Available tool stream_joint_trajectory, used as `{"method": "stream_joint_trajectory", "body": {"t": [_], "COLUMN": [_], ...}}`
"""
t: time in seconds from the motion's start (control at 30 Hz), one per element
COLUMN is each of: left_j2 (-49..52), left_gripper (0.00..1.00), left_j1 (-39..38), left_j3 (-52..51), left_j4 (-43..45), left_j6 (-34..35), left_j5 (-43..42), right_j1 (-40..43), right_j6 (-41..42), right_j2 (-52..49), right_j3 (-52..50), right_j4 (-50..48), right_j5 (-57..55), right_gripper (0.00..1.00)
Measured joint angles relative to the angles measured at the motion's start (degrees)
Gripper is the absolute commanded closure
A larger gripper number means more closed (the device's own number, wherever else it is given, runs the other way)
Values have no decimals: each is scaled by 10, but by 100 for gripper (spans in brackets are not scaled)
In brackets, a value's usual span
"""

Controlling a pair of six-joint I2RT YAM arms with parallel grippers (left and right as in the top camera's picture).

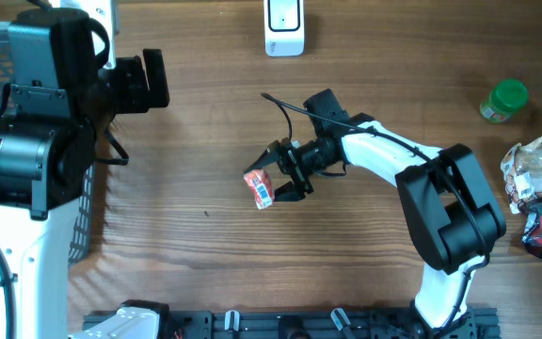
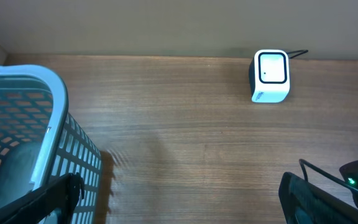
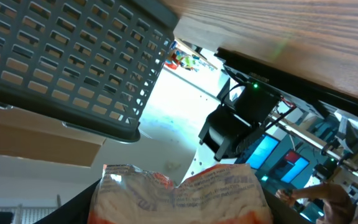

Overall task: Scan the item barcode
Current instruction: 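Carry the Kleenex pack up to the white scanner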

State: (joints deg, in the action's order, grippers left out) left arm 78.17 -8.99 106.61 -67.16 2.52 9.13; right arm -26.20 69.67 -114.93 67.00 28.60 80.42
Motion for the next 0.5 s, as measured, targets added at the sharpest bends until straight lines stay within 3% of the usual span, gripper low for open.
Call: {"method": "stream_joint_trajectory", "body": {"t": [0.07, 0.13, 0.27, 0.37, 0.4, 0.43, 0.47, 0.5], "left_j2": [0, 0, 0, 0, 0, 0, 0, 0], "left_gripper": [0, 0, 0, 0, 0, 0, 0, 0], "left_j1": [0, 0, 0, 0, 0, 0, 0, 0], "left_j3": [0, 0, 0, 0, 0, 0, 0, 0], "left_j4": [0, -2, 0, -1, -2, -2, -2, -1], "left_j6": [0, 0, 0, 2, 2, 2, 2, 2], "left_j5": [0, 0, -1, -2, -2, -2, -2, -2], "right_j1": [0, 0, 0, 0, 1, 4, 8, 11], "right_j6": [3, -11, -81, -142, -172, -224, -251, -272], "right_j2": [0, -1, -3, -3, -3, -3, -4, -4], "right_j3": [0, -4, -8, -6, -5, -5, -4, -4], "right_j4": [-20, -101, -365, -502, -514, -514, -492, -477], "right_j5": [2, -4, -27, -45, -65, -97, -164, -210], "right_gripper": [36, 36, 36, 35, 37, 52, 52, 46]}}
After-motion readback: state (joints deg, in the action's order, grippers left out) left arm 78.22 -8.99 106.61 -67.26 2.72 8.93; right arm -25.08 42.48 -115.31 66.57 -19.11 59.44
